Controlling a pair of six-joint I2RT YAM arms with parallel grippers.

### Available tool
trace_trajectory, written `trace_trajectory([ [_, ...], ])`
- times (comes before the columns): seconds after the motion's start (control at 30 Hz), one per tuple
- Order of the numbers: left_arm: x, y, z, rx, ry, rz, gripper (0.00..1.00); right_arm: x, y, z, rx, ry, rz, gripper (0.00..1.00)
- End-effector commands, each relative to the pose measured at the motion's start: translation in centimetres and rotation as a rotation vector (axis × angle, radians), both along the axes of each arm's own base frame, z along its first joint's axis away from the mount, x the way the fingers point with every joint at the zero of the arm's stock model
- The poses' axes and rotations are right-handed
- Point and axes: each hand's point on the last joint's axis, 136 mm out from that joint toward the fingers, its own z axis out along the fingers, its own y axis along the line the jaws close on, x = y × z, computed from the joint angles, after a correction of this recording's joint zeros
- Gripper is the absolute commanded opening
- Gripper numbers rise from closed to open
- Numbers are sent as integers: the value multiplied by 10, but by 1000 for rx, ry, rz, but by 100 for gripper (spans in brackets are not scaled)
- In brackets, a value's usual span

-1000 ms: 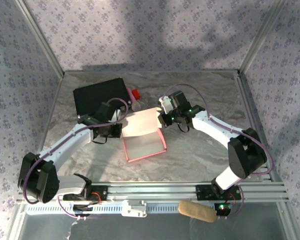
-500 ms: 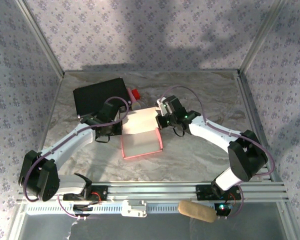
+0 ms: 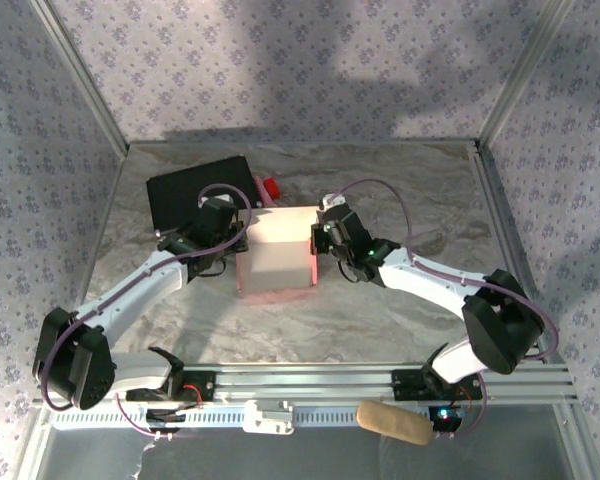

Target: Fold the paper box

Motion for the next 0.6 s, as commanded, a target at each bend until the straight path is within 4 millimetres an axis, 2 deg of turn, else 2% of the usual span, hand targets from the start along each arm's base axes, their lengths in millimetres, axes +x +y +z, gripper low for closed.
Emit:
trace_trajectory([
  [0.0,15,-21,16,-110,-109,-50,0,8,15,9,82,-65,1,0],
  [0.2,10,-18,-7,-122,-140,-57,0,3,18,-2,97,-95,6,0],
  [0.57,-6,-14,-12,-163,-252,-74,0,-15,15,-29,83,-123,-4,0],
])
